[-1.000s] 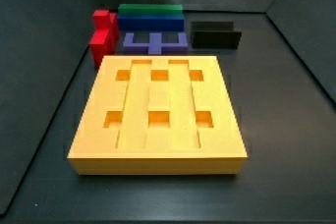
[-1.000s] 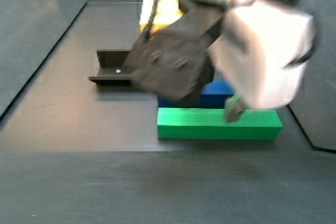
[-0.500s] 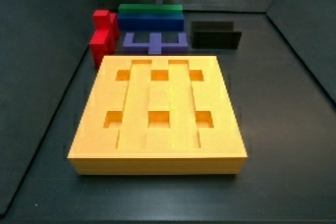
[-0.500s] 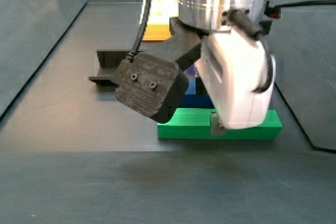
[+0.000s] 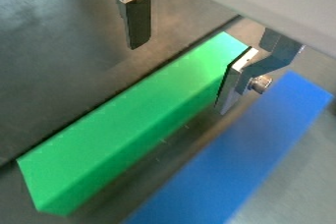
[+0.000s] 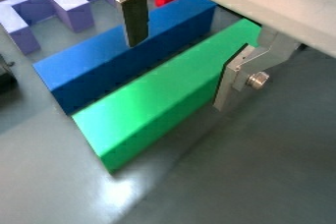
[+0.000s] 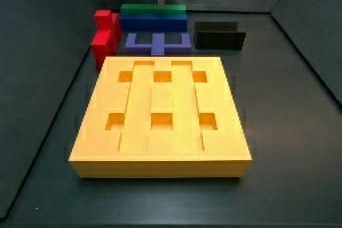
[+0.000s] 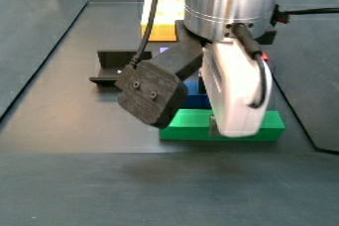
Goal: Pick up the green object. Move up. Move to above the board. Insert the green object.
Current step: Pick up the green object.
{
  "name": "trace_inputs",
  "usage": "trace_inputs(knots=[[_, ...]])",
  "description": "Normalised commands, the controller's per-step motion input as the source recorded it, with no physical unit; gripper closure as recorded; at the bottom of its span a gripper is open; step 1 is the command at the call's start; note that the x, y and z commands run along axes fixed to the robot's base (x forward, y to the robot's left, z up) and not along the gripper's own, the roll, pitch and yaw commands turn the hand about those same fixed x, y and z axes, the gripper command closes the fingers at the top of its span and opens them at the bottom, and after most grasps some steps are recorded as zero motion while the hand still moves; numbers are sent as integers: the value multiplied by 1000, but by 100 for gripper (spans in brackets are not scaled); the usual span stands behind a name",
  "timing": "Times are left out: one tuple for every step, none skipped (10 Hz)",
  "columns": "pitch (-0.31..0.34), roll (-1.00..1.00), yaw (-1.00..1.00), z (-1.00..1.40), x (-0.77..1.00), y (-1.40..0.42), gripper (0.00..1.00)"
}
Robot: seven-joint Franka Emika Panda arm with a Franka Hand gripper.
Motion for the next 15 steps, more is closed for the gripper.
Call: trace_inputs(knots=[[11,217,-29,-137,0,-217,0],[0,186,-54,-191,-54,-77,0],[0,201,-9,-177,-223,0,0],[0,206,-31,-200,-203,0,0],[0,151,-46,-40,-194,0,0],[0,0,-43,89,-200,111,0],[0,-60,-51,180,-57,234,0],[4,-4,-71,94,-46,211,0],[0,24,-17,-46,-123,66,0],[-14,67,-20,-203,-74,0,0],[-26,73,-26,-246,-123,0,0],[-16,49,-31,-214,-74,23,0],[-7,24,-20,-203,-20,97,0],[0,11,-14,-126,0,40,0],[0,1,-20,-137,0,26,0]])
